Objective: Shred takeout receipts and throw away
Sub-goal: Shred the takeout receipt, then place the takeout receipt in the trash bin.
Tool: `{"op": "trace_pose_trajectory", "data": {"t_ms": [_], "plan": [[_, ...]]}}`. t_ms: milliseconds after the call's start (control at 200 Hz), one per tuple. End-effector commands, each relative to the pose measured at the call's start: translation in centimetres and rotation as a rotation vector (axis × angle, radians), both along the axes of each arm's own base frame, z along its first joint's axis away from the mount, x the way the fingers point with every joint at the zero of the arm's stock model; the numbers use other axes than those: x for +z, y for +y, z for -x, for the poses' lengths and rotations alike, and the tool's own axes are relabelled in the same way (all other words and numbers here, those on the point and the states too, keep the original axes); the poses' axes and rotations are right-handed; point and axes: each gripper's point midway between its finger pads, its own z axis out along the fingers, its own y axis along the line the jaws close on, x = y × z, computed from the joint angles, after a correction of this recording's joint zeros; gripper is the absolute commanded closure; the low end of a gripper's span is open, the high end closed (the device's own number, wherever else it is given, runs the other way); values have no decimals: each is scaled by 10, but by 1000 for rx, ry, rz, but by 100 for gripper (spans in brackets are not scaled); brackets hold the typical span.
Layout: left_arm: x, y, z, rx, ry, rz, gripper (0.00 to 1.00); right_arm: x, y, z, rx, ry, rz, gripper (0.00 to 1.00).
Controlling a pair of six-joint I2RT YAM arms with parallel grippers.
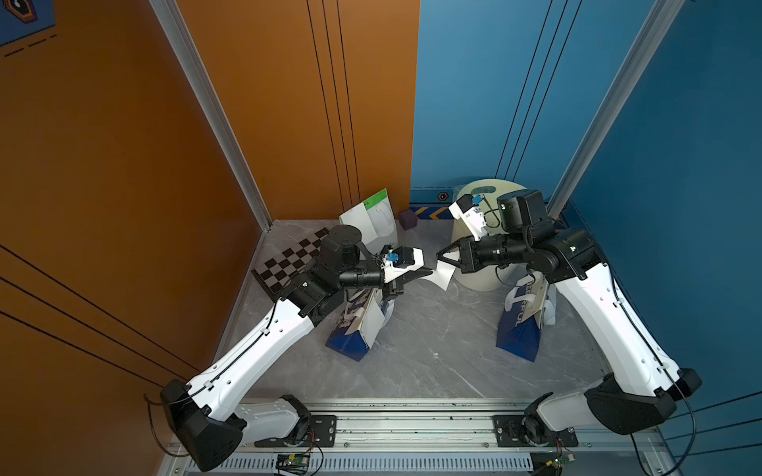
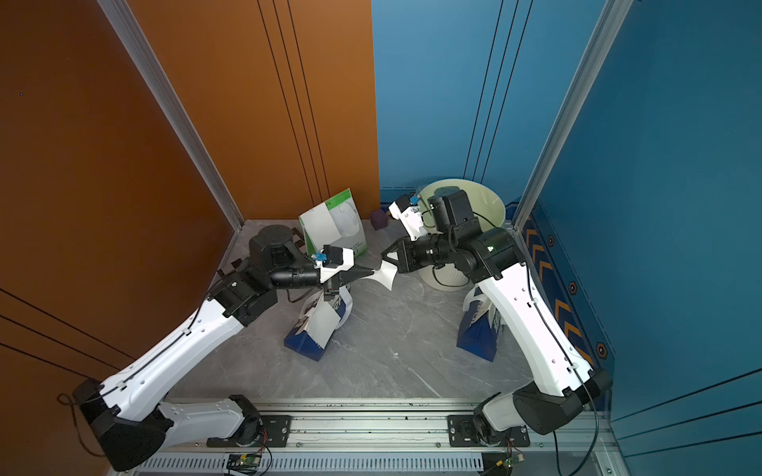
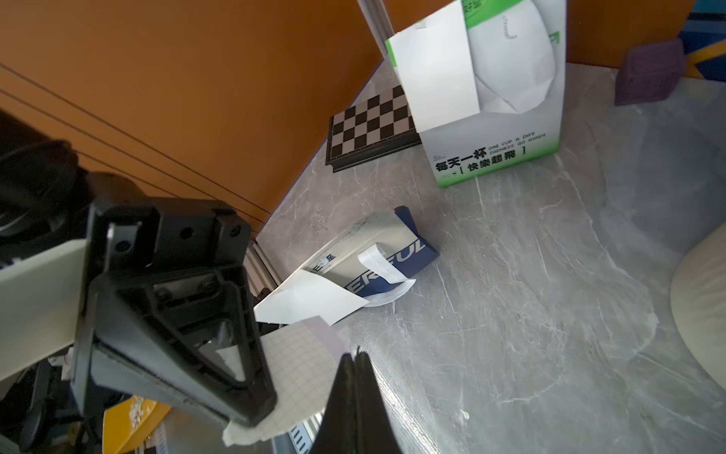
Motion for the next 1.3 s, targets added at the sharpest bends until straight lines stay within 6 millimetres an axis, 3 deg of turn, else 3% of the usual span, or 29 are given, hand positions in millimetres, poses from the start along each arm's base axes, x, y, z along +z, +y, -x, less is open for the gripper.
{"op": "trace_pose_trajectory", "data": {"t_ms": [0,80,110,245,405,450,575,666,791,886,976,1056,1116,1296], "plan": [[34,3,-4,48,-160,123,100,-20,-18,-27,-214,72,32,100],[53,5,-2,59,-167,202,100,-36,-35,-40,-316,78,96,100],[62,6,0,61,-169,235,100,-52,-41,-44,-348,104,130,100],[94,14,5,82,-150,360,100,-68,-65,-62,-466,103,205,100],[117,26,-4,159,-48,475,100,-61,-73,-72,-490,70,219,100],[119,28,-14,202,27,512,100,-40,-75,-76,-499,25,191,100],[110,32,-48,319,299,622,100,4,-98,-92,-587,-89,156,100],[95,31,-68,370,511,695,100,30,-133,-112,-728,-160,148,100],[76,14,-75,346,642,686,100,50,-185,-147,-946,-246,143,100],[68,9,-75,342,663,672,100,44,-216,-175,-1058,-263,154,100],[63,7,-74,336,691,668,100,20,-233,-200,-1097,-226,211,100],[58,7,-73,333,707,661,100,-5,-237,-215,-1081,-191,268,90],[55,9,-71,336,713,659,100,-19,-236,-220,-1054,-174,310,77],[44,12,-68,345,738,651,100,-20,-232,-210,-999,-182,333,50]]}}
